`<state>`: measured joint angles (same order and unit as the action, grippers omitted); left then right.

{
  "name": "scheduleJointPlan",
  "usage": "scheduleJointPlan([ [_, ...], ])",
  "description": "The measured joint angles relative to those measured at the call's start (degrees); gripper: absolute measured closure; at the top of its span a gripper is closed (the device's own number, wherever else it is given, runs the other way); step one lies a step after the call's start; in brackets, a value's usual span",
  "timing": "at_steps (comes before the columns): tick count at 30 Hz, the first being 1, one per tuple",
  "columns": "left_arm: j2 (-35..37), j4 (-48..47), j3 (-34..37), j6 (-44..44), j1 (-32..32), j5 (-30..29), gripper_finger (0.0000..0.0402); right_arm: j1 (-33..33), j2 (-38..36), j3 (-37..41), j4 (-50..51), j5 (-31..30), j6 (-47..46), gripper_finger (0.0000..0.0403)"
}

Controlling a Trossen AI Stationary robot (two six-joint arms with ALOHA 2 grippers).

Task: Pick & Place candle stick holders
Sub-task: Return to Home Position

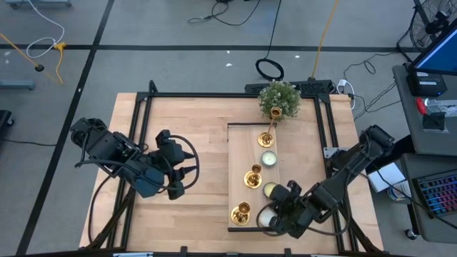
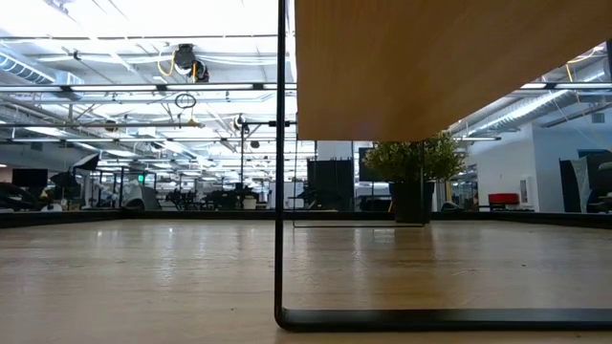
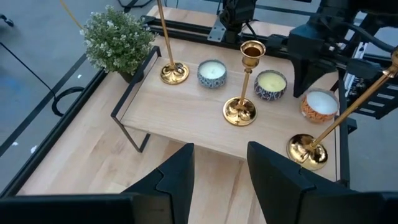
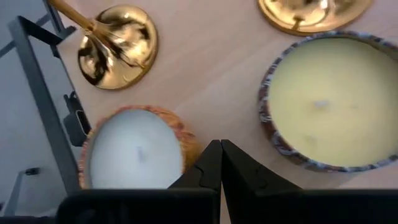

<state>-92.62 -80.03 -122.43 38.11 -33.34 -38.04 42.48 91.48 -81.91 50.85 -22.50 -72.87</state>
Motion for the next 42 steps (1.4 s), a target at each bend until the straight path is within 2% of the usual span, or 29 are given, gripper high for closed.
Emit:
scheduleJointPlan([
  [9, 0.0, 0.0, 0.0, 0.4, 0.0, 0.5, 0.0250, 0.0, 0.0, -5.0, 9.3, -4.8, -2.1, 0.0403],
  [15, 0.0, 0.0, 0.0, 0.6, 0.0, 0.5, 0.0250, 0.3, 0.0, -12.1, 9.3, -13.0, 2.5, 0.0403],
  [19, 0.0, 0.0, 0.0, 0.5, 0.0, 0.5, 0.0250, 0.7, -1.1, -18.4, 7.7, -19.8, 9.7, 0.0403],
  [22, 0.0, 0.0, 0.0, 0.1, 0.0, 0.5, 0.0250, 1.9, -3.2, -20.8, 1.5, -23.9, 18.8, 0.0403],
  [25, 0.0, 0.0, 0.0, 0.0, 0.0, 0.5, 0.0250, 4.0, -6.8, -20.8, -6.9, -25.4, 29.7, 0.0403],
  [27, 0.0, 0.0, 0.0, -0.2, 0.0, 0.5, 0.0250, 5.4, -9.8, -19.6, -11.3, -24.4, 36.4, 0.0403],
  [29, 0.0, -0.4, 0.0, -0.3, 0.0, 0.5, 0.0250, 6.8, -13.0, -16.9, -14.3, -21.3, 41.8, 0.0403],
  [32, 0.0, -1.3, 0.0, -0.2, 0.3, 0.4, 0.0250, 7.9, -18.9, -8.4, -20.9, -15.3, 45.9, 0.0403],
  [38, 0.0, -1.4, 0.0, 2.7, 1.1, 0.2, 0.0250, 4.6, -32.4, 19.7, -49.4, -0.8, 53.8, 0.0403],
  [42, 0.0, -1.5, 0.0, 4.8, 1.7, -1.2, 0.0250, 2.0, -42.1, 36.4, -63.4, 5.6, 55.7, 0.0403],
])
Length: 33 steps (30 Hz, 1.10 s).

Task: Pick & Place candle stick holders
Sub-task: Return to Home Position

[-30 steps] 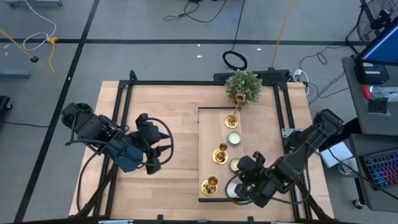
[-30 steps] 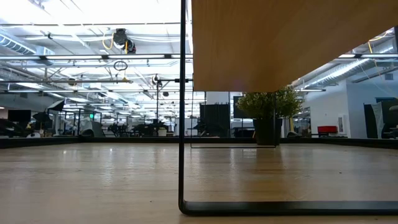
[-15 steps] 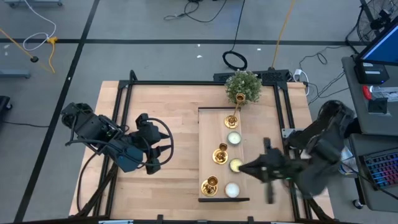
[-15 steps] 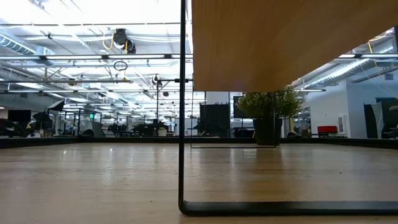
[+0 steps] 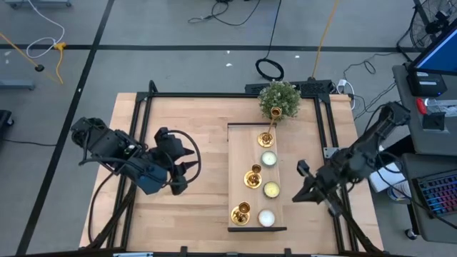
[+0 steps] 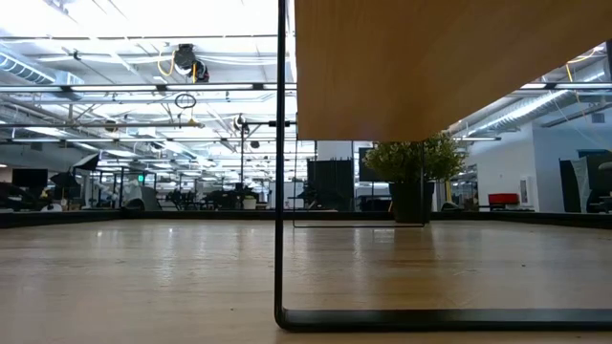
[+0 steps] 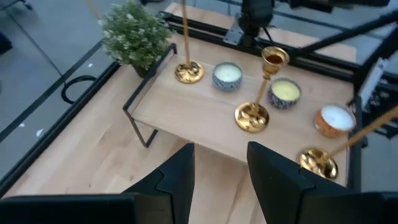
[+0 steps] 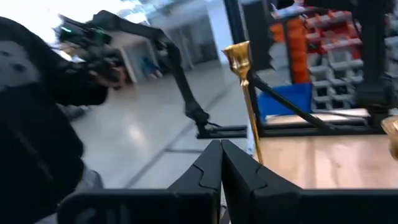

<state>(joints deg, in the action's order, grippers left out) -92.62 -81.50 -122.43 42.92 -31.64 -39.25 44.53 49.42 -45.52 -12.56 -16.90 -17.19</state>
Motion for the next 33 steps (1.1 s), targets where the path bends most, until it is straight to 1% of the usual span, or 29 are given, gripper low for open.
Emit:
scheduleJointPlan([
  [3, 0.0, 0.5, 0.0, 1.2, 1.3, -1.5, 0.0250, -0.9, -8.1, 8.5, -3.0, 3.7, 0.3, 0.0403],
  [5, 0.0, 1.8, 0.0, 1.2, 2.2, -2.1, 0.0250, -1.2, -13.4, 13.1, -1.9, 5.4, 0.0, 0.0403],
  [8, 0.0, 3.3, 0.0, 1.2, 3.9, -2.9, 0.0250, -2.1, -21.5, 18.0, 1.2, 6.8, 0.1, 0.0403],
  [13, 0.0, 6.7, 0.0, 2.6, 7.2, -3.4, 0.0250, -5.1, -34.5, 21.8, 12.1, 8.5, 1.6, 0.0403],
  [20, 0.0, 9.4, 0.0, 2.5, 11.6, -3.4, 0.0250, -9.1, -48.8, 22.1, 28.5, 9.9, 2.7, 0.0403],
  [22, 0.0, 9.6, 0.0, 2.5, 12.8, -3.3, 0.0250, -9.6, -49.3, 21.7, 30.6, 9.7, 3.7, 0.0403],
  [24, 0.0, 9.9, 0.0, 2.5, 13.8, -2.7, 0.0250, -10.1, -49.3, 21.4, 33.1, 11.5, 4.6, 0.0403],
  [26, 0.0, 10.1, 0.0, 2.6, 14.6, -2.1, 0.0250, -10.4, -48.8, 21.7, 31.8, 12.6, 5.5, 0.0403],
  [29, 0.0, 10.9, 0.0, 2.6, 15.8, -1.3, 0.0250, -11.0, -49.2, 22.6, 32.5, 13.8, 5.8, 0.0403],
  [33, 0.0, 11.3, 0.0, 2.6, 16.9, -0.8, 0.0250, -11.4, -49.3, 25.4, 26.7, 15.4, 4.6, 0.0403],
])
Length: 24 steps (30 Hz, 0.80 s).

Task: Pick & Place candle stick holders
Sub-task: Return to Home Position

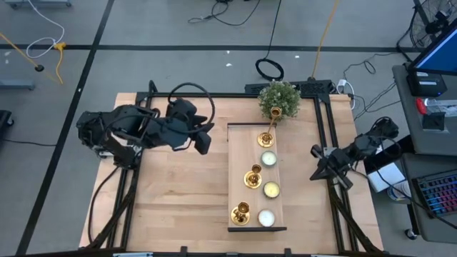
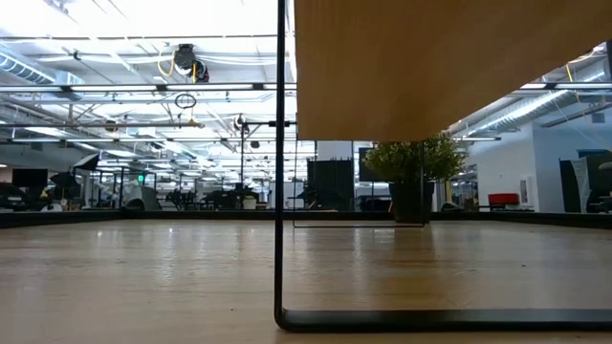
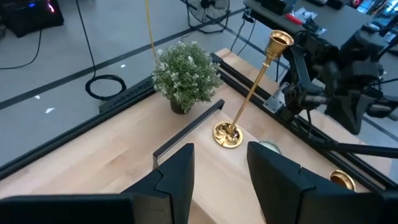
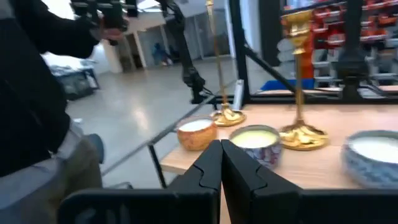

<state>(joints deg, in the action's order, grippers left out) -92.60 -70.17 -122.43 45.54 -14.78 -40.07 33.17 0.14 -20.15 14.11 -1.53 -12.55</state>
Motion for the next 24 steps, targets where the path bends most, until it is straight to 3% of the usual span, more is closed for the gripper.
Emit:
scheduleJointPlan([
  [7, 0.0, 0.0, 0.0, -0.1, 0.7, 0.1, 0.0250, -0.7, 0.0, 9.6, -9.9, 1.8, -4.1, 0.0403],
  [13, 0.0, -0.2, 0.0, 0.1, 0.6, 0.1, 0.0250, -4.4, 0.0, 13.9, -15.6, 2.8, -0.4, 0.0403],
  [18, 0.0, -0.3, 0.0, 0.2, 0.6, 0.6, 0.0250, -11.7, 0.0, 18.0, -21.2, 9.5, -2.1, 0.0403],
  [24, 0.0, -0.3, 0.0, 0.2, 0.6, 0.6, 0.0250, -23.7, 0.1, 19.0, -20.3, 18.7, -2.4, 0.0403],
])
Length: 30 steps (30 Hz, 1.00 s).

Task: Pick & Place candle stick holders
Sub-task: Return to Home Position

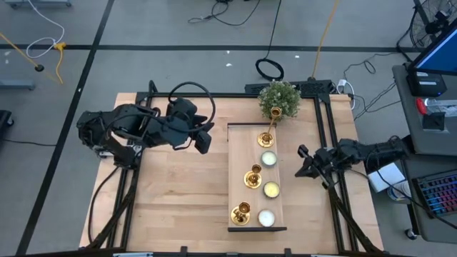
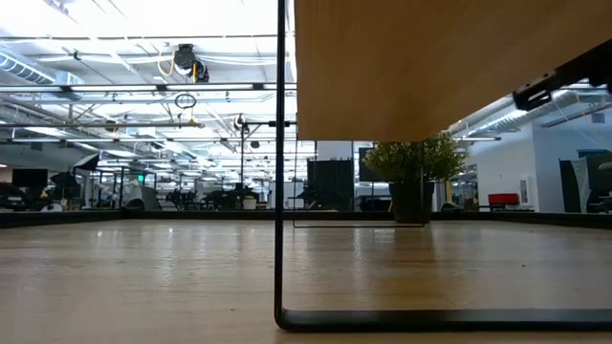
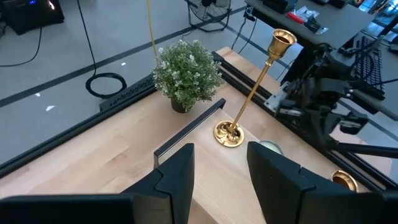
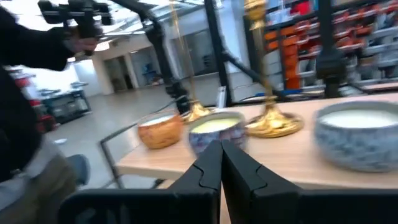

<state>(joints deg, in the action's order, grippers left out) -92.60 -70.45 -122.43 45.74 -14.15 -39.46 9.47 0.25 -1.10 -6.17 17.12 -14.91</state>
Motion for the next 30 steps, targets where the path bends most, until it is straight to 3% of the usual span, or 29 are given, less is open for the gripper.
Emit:
scheduleJointPlan([
  [6, 0.0, 0.0, 0.0, -0.1, 0.0, 0.0, 0.0250, -10.7, 0.0, 0.1, 1.3, 5.5, 0.3, 0.0403],
  [11, 0.0, 0.0, 0.0, -0.2, 0.0, 0.0, 0.0250, -13.9, 0.1, 0.2, 1.5, 10.1, -2.3, 0.0403],
  [19, 0.0, -0.1, 0.0, -4.3, 0.0, 0.0, 0.0250, -14.1, 3.7, 0.2, 1.7, 9.4, 8.5, 0.0403],
  [30, 0.0, -0.6, 0.0, -8.0, 0.0, -3.7, 0.0250, -14.0, 8.4, 0.2, 1.8, 0.8, 9.0, 0.0403],
])
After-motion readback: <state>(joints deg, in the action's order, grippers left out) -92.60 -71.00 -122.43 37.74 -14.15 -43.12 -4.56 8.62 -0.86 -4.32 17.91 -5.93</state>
